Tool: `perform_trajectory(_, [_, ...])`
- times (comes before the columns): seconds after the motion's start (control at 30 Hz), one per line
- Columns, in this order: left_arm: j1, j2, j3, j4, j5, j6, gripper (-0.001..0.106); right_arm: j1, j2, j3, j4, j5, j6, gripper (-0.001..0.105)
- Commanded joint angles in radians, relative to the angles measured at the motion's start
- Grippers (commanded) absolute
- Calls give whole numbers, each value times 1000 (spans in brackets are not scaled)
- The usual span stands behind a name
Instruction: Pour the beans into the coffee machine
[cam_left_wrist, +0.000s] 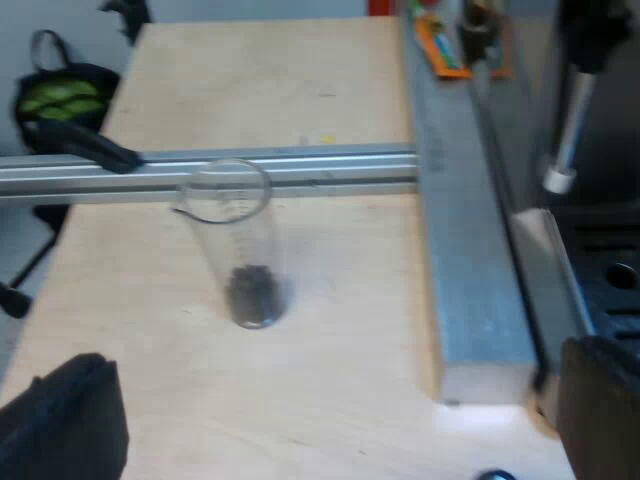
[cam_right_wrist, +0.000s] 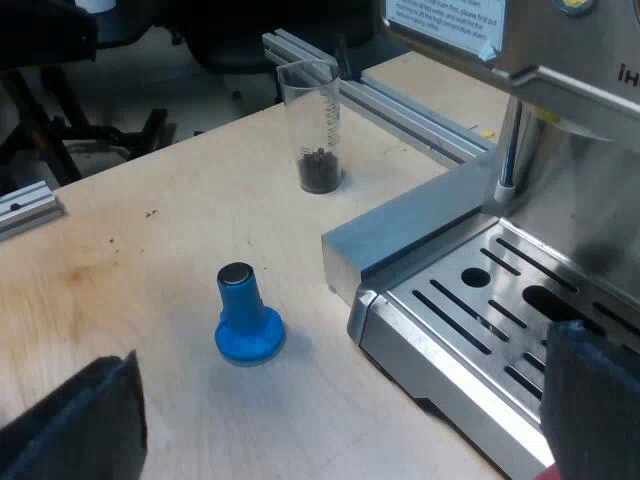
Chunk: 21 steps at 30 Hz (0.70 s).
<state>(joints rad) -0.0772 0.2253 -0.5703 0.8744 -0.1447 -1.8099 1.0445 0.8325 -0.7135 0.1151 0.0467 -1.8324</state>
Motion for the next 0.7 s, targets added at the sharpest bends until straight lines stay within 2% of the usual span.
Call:
perform_trajectory(0.03, [0, 3, 16, -23, -53, -11, 88, 1, -1, -1, -7, 1, -2, 81])
perform_trajectory(0.17, [4, 4, 47, -36, -53, -23, 88, 1, -1, -1, -7, 1, -2, 81])
perform_trajectory(0.27, [45, 4, 56, -44, -51, -28, 88, 1, -1, -1, -7, 1, -2, 81])
perform_trajectory(0.3, [75, 4, 56, -53, -37, -28, 88, 1, -1, -1, -7, 1, -2, 81])
perform_trajectory(0.4, [163, 7, 56, -85, 80, -15, 88, 1, -1, -1, -7, 1, -2, 81])
perform_trajectory(0.47, [218, 13, 56, -93, 117, 15, 88, 1, -1, -1, -7, 1, -2, 81])
perform_trajectory(0.5, [263, 20, 56, -94, 145, 71, 88, 1, -1, -1, -7, 1, -2, 81])
perform_trajectory(0.57, [313, 35, 56, -90, 145, 119, 88, 1, -1, -1, -7, 1, -2, 81])
perform_trajectory(0.63, [367, 58, 56, -86, 145, 115, 88, 1, -1, -1, -7, 1, -2, 81])
perform_trajectory(0.7, [372, 75, 56, -90, 165, 106, 88, 1, -1, -1, -7, 1, -2, 81])
